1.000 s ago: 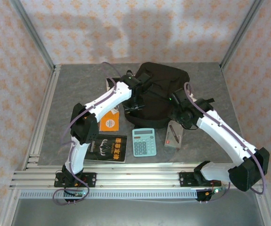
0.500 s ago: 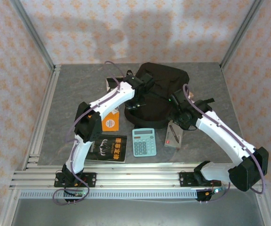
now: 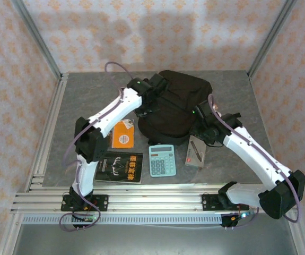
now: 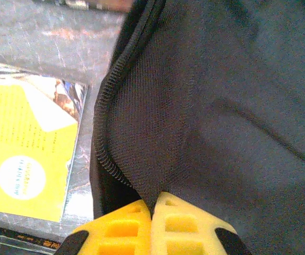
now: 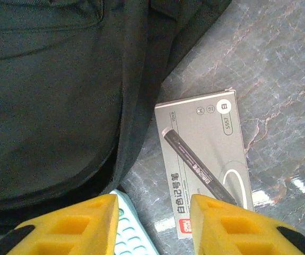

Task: Pack the student bag
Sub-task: Open the student bag at the top-right of the table.

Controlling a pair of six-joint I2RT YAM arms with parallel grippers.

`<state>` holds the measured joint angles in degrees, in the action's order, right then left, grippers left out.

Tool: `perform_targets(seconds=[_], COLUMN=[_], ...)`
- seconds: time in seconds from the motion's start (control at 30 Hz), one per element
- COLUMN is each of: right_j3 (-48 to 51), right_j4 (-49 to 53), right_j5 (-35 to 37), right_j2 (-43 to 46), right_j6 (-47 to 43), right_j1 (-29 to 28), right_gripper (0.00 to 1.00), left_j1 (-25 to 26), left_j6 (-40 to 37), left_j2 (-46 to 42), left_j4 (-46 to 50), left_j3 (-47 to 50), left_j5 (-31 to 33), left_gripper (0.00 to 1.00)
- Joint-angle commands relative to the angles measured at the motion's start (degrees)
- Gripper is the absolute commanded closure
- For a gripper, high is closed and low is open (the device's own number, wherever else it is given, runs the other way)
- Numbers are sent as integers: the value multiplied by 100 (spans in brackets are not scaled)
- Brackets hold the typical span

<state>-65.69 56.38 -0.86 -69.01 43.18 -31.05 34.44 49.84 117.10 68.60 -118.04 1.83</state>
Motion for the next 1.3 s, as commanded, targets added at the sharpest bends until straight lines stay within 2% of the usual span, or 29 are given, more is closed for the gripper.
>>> perform_targets(seconds=[0.0, 0.27, 0.3, 0.37, 0.4, 0.53, 0.57, 0.63, 0.7, 0.77, 0.83, 0.9, 1.0, 1.1, 1.27], right_j3=[-305, -755, -841, -1038, -1075, -677, -451, -280, -641, -1190, -1519, -1494, -1198, -1032, -1020], right_j4=[-146, -556, -518, -295, -252, -881, -1293, -1980, -1980, -1528, -1301, -1615, -2426, -2653, -2728], right_j5=[126, -283, -234, -104, -170, -1037, -1430, -2002, -2063, -1570, -963, -732, -1283, -1568, -1772], right_j2=[-75, -590, -670, -808, -824, -601, -506, -442, -556, -773, -958, -988, -821, -719, -763], right_j6=[-223, -427, -482, -391, -246, 512, 840, 872, 1, -1443, -2639, -3814, -5569, -6900, -7825], right_j1=[46, 108, 116, 233, 328, 749, 862, 949, 919, 822, 735, 631, 186, -213, -449], right_gripper=[62, 58, 52, 29, 21, 11, 11, 15, 20, 24, 22, 21, 18, 14, 3], left_j1=[-176, -402, -446, -507, -535, -574, -570, -578, -588, -594, -594, -588, -594, -592, -592], left_j6=[-28, 82, 123, 172, 184, 184, 184, 186, 175, 159, 144, 157, 208, 220, 266], left_j2=[-505, -725, -724, -724, -724, -724, -711, -634, -533, -399, -284, -209, -137, -92, -29], left_j4=[-139, -329, -338, -360, -372, -435, -432, -426, -403, -312, -245, -233, -268, -289, -338], left_j3=[-153, -246, -253, -263, -267, -297, -329, -437, -586, -800, -979, -1069, -1077, -1077, -1072], left_j5=[77, -349, -415, -543, -591, -681, -706, -756, -806, -832, -878, -940, -1079, -1156, -1245], left_gripper=[100, 100, 100, 100, 100, 100, 100, 100, 100, 100, 100, 100, 100, 100, 100])
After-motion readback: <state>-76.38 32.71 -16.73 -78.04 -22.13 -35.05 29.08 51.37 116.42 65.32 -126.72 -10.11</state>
